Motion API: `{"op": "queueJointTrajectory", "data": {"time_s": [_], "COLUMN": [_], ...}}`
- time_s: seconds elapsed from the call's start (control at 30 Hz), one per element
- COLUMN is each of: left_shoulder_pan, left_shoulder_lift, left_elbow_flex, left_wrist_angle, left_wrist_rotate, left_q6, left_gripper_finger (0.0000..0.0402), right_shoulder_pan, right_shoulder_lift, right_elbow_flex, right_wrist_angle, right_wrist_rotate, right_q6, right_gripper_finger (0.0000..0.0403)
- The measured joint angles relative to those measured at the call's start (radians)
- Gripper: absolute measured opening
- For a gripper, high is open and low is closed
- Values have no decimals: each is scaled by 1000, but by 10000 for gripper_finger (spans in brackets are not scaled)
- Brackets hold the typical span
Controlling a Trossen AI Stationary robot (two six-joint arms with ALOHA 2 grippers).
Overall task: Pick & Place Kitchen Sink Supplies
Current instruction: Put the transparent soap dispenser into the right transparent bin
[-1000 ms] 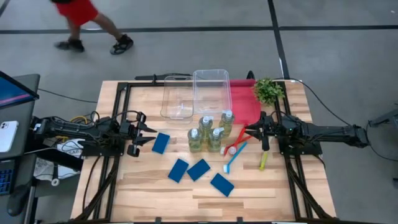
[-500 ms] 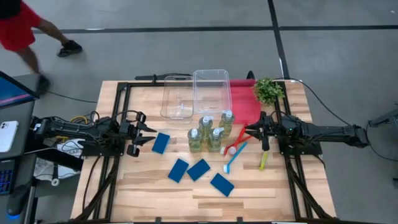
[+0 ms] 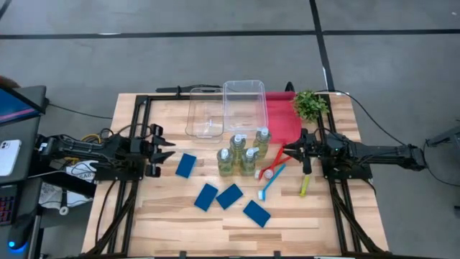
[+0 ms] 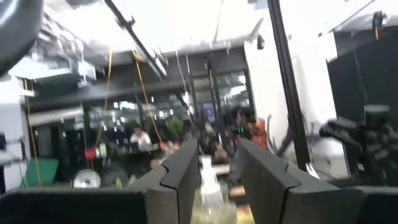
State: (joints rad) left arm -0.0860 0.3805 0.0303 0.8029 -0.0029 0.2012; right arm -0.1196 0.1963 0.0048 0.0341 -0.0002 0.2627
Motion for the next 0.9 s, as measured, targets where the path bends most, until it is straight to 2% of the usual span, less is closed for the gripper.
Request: {"op": "queueJointTrajectory", "data": {"time_s": [0.27, 0.43, 0.9], "left_shoulder_pan": [0, 0, 0], "left_shoulder_lift": [0, 1, 112], "left_elbow_flex": [0, 0, 10], "left_wrist_angle": [25, 33, 43], "left_wrist_rotate": [-1, -1, -14], "left_q6": [4, 58, 50], "left_gripper_finger": [118, 118, 118], "right_shoulder_pan": [0, -1, -1], "right_shoulder_lift": [0, 0, 0], "right_elbow_flex": [0, 0, 0], "right_wrist_angle": [2, 5, 18], "right_wrist_rotate": [0, 0, 29], "right_q6": [0, 0, -28], "right_gripper_finger": [101, 101, 101]}}
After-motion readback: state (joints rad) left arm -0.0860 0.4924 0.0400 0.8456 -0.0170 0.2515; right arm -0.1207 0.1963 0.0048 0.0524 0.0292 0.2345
